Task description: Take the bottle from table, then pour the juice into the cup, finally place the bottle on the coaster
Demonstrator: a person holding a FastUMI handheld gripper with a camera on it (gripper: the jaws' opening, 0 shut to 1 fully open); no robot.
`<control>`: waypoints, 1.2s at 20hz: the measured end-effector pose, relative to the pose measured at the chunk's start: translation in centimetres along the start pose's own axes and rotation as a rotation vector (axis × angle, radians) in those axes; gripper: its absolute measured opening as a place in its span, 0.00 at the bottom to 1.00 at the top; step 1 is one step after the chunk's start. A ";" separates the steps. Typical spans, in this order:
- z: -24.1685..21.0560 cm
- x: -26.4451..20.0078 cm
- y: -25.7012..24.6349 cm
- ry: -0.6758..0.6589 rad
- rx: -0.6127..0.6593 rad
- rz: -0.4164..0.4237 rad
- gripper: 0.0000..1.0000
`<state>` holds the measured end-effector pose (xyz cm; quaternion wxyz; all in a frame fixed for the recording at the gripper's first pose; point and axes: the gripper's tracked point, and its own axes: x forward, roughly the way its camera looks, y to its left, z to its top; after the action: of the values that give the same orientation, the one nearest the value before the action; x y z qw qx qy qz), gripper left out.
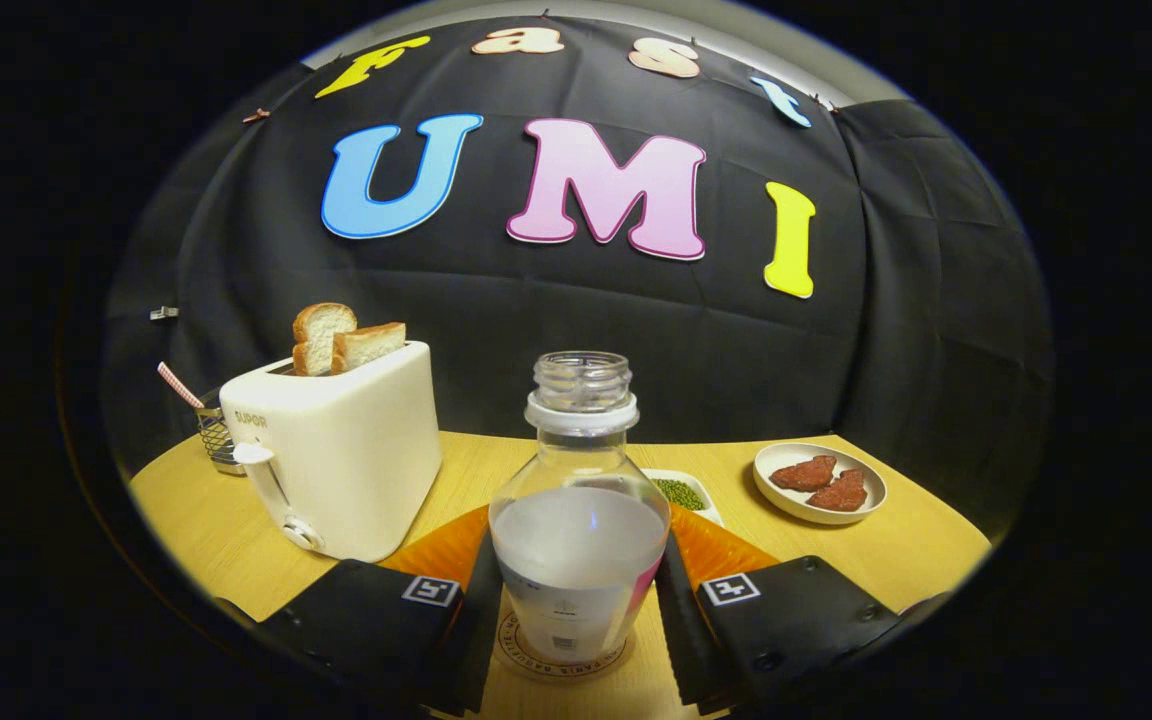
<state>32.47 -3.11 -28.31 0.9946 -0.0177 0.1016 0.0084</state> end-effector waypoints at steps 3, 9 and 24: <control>-0.4 0.0 -0.4 -0.001 0.049 -0.001 0.74; 0.1 -0.6 -0.7 -0.015 0.049 -0.016 0.78; 6.0 -9.7 -1.9 -0.042 0.054 -0.051 0.98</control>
<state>24.24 -4.88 -20.46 0.9966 0.0066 0.0802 -0.0195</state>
